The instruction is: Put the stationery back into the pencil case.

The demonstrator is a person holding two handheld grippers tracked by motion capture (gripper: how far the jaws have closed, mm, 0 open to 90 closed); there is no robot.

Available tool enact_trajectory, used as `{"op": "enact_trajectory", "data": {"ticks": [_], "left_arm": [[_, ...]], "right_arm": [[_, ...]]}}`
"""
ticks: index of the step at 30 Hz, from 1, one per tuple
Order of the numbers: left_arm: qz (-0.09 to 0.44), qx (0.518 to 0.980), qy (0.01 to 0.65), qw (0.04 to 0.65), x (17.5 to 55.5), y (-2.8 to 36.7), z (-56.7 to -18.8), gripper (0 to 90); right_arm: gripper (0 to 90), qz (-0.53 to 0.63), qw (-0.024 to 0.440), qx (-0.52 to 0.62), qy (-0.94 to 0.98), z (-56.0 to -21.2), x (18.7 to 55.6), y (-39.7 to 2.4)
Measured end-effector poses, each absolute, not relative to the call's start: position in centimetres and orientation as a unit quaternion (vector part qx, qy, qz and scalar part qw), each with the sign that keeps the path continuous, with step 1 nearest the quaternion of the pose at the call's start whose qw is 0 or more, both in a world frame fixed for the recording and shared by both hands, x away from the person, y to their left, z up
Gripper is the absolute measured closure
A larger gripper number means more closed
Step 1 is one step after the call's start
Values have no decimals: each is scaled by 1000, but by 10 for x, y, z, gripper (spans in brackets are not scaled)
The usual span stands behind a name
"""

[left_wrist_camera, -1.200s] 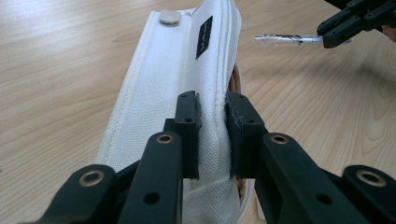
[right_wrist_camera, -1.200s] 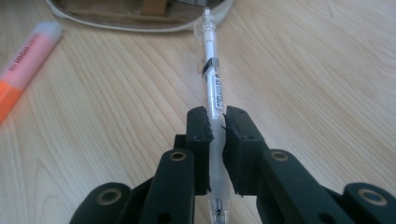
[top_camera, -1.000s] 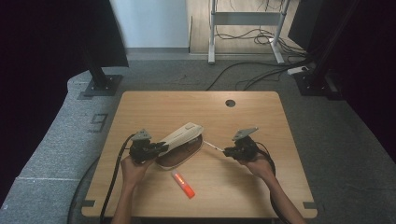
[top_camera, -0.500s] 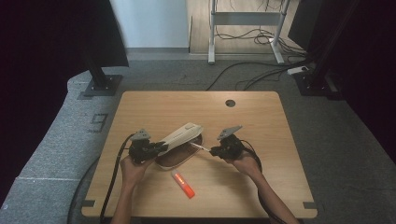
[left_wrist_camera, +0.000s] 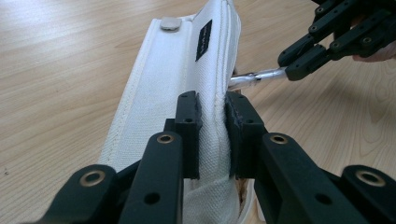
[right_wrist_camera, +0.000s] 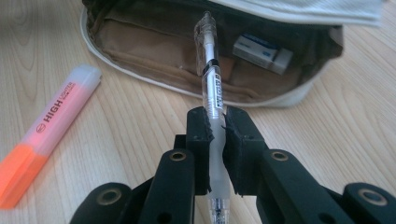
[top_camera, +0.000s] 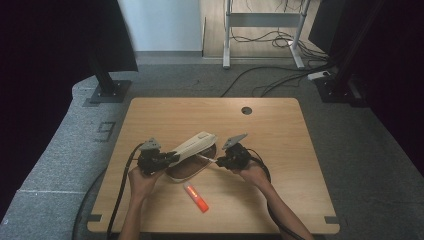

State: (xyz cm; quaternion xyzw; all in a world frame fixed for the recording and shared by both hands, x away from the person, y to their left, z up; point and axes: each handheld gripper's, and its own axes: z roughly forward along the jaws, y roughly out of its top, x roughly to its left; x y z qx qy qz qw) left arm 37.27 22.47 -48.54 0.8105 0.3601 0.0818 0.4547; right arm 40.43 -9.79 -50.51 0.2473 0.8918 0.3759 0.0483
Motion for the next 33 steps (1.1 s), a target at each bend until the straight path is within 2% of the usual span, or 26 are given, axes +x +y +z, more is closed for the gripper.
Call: {"op": "enact_trajectory", "data": {"ticks": [33], "left_arm": [[81, 813, 354, 455, 373, 225, -486, 765]], "right_arm": [[789, 360, 57, 211, 907, -509, 429, -32]]}}
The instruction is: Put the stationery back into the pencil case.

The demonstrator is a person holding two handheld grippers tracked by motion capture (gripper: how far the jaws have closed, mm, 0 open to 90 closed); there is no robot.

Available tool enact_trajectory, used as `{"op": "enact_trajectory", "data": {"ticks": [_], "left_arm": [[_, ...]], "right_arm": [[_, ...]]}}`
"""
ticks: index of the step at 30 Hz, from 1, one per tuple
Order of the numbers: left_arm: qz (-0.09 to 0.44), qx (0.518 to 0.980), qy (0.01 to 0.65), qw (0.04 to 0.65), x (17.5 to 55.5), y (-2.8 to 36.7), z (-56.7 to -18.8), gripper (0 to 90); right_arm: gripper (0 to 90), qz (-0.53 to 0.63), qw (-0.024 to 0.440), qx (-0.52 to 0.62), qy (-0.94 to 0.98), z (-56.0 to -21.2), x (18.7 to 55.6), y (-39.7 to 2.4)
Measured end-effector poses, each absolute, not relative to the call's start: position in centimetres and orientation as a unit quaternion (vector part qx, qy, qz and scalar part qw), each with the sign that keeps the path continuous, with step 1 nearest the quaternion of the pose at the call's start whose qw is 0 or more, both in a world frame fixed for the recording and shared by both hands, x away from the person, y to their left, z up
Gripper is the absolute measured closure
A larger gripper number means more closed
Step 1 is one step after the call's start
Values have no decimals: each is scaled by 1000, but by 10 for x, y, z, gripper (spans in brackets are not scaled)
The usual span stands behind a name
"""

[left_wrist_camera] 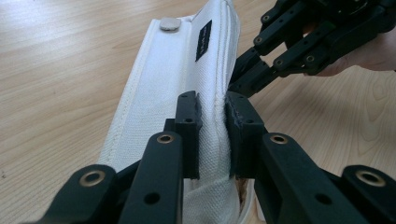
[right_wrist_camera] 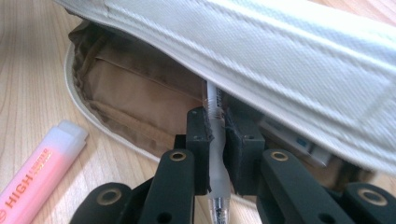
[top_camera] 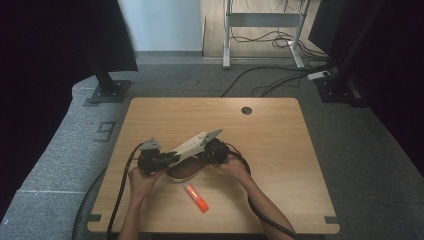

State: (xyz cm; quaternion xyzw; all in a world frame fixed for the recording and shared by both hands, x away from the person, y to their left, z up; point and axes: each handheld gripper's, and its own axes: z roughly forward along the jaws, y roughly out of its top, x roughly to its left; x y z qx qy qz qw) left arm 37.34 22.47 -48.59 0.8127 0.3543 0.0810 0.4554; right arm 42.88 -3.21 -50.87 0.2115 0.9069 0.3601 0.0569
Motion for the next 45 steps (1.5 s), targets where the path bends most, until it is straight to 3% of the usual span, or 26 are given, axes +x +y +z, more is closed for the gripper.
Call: {"op": "enact_trajectory", "data": {"ticks": [24, 34, 45], "left_arm": [[79, 808, 362, 458, 376, 230, -488, 764], [78, 808, 362, 458, 376, 230, -489, 764], [76, 808, 362, 458, 376, 230, -489, 763]], "right_arm": [[777, 339, 58, 213, 915, -520, 442, -26], [608, 337, 89, 243, 905, -514, 446, -41], [611, 353, 96, 285, 886, -510, 446, -82]]}}
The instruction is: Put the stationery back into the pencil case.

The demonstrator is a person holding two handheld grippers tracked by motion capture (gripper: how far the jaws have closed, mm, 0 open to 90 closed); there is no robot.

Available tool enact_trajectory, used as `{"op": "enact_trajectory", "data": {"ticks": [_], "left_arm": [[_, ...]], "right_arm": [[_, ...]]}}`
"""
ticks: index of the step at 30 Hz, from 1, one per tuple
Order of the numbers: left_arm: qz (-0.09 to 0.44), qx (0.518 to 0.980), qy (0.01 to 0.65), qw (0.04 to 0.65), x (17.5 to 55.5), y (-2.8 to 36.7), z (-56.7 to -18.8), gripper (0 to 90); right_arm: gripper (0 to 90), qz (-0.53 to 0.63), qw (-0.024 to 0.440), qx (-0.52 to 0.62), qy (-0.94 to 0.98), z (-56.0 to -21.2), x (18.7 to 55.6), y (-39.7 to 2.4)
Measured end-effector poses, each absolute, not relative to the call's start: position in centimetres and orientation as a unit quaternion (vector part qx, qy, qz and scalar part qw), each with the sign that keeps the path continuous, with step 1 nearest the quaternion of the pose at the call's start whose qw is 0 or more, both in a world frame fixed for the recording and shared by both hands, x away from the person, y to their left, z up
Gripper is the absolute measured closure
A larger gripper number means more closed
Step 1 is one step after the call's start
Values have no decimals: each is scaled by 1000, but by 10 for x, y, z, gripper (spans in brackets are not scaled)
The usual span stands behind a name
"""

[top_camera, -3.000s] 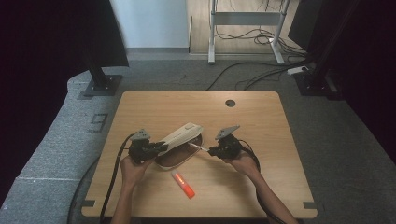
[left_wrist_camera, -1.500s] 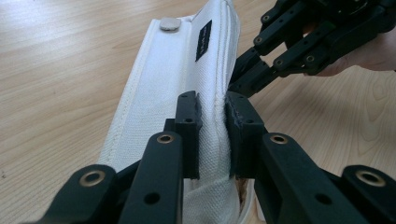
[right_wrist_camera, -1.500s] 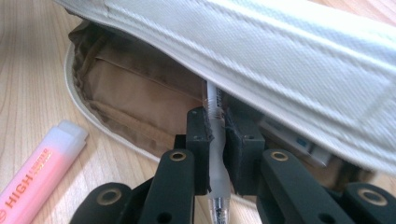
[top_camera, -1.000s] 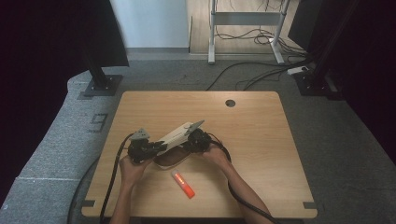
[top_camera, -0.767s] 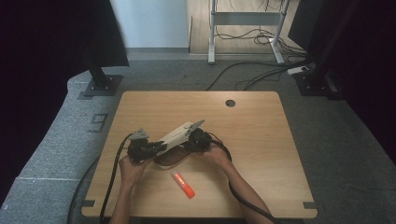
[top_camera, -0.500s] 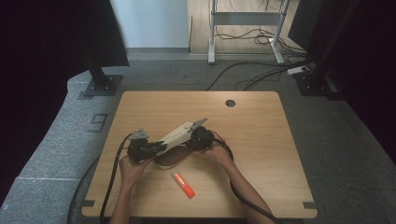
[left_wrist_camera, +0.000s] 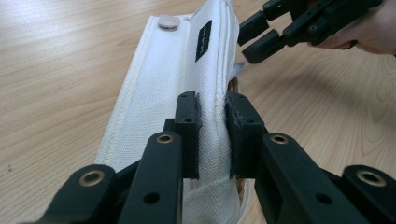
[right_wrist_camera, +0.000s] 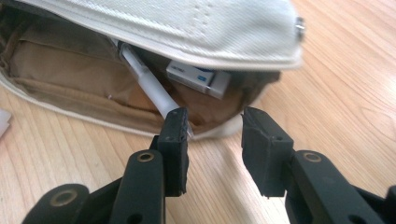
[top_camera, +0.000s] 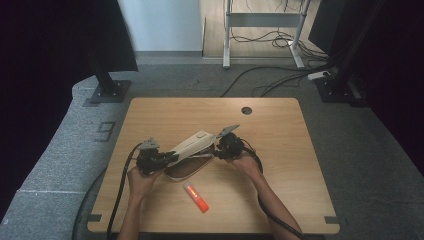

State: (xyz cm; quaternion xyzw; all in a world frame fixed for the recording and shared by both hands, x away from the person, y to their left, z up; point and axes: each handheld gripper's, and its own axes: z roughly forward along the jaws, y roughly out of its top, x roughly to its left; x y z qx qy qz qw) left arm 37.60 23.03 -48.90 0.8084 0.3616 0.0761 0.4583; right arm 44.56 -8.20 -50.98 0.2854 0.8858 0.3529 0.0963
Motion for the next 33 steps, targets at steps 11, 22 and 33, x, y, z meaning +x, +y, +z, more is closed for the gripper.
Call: {"op": "enact_trajectory", "data": {"ticks": [11, 22, 33], "left_arm": [[76, 810, 360, 457, 376, 230, -489, 762], [73, 812, 359, 455, 376, 227, -489, 761], [72, 812, 358, 455, 375, 225, -489, 760]], "right_arm": [[713, 358, 67, 282, 888, -515, 439, -87], [813, 350, 54, 286, 891, -521, 440, -76], [817, 350, 65, 279, 892, -520, 446, -55]]}}
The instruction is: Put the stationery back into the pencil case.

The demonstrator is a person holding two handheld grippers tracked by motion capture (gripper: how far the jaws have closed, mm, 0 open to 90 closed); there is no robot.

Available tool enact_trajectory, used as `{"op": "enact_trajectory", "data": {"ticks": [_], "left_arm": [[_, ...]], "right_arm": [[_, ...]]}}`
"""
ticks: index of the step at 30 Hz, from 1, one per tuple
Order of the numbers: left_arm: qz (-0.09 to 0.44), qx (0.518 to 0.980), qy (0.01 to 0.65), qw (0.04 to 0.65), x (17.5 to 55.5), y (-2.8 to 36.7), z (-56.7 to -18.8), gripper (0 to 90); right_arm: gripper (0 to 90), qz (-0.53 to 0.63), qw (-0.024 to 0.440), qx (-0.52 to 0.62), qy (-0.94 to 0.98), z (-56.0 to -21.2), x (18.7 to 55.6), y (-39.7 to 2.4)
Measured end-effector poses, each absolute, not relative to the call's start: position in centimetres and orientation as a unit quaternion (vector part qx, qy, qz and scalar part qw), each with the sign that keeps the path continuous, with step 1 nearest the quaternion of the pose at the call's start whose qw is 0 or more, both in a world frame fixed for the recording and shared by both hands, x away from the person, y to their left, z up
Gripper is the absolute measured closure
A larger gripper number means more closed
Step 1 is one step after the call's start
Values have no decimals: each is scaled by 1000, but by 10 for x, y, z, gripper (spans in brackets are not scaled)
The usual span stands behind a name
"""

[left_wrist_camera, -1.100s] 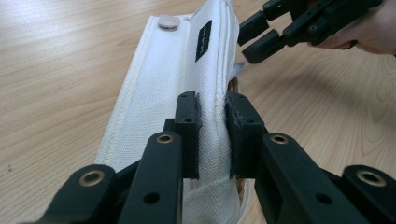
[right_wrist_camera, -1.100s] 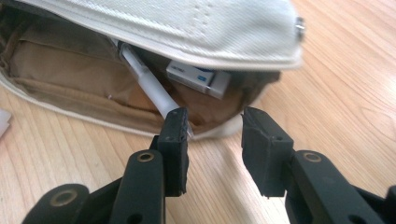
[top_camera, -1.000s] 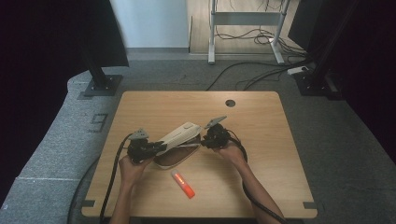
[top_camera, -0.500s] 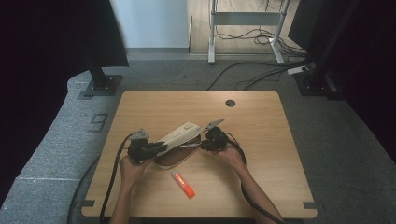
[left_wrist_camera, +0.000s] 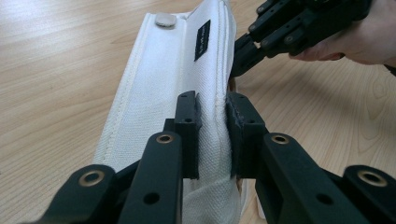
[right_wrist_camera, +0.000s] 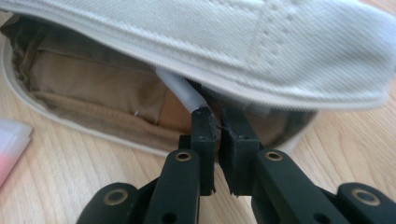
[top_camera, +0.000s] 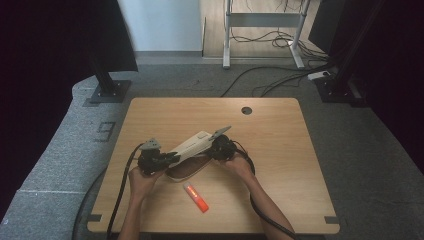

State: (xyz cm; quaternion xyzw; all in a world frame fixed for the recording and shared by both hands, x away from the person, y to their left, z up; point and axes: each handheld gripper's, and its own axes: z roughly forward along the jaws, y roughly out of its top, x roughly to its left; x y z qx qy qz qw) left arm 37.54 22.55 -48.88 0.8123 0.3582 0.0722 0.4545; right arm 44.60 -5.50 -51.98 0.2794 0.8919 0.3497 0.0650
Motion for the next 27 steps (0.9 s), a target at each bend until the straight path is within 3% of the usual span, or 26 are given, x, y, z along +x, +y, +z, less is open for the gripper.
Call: {"op": "enact_trajectory", "data": {"ticks": [9, 18, 27], "left_arm": [[71, 812, 358, 455, 375, 225, -489, 761], [70, 813, 357, 455, 375, 225, -488, 762], [70, 814, 356, 453, 375, 225, -488, 761]], "right_arm": [[777, 354, 62, 280, 890, -519, 445, -56], [612, 352, 71, 270, 893, -511, 435, -60], [372, 351, 81, 273, 892, -506, 426, -73]]}}
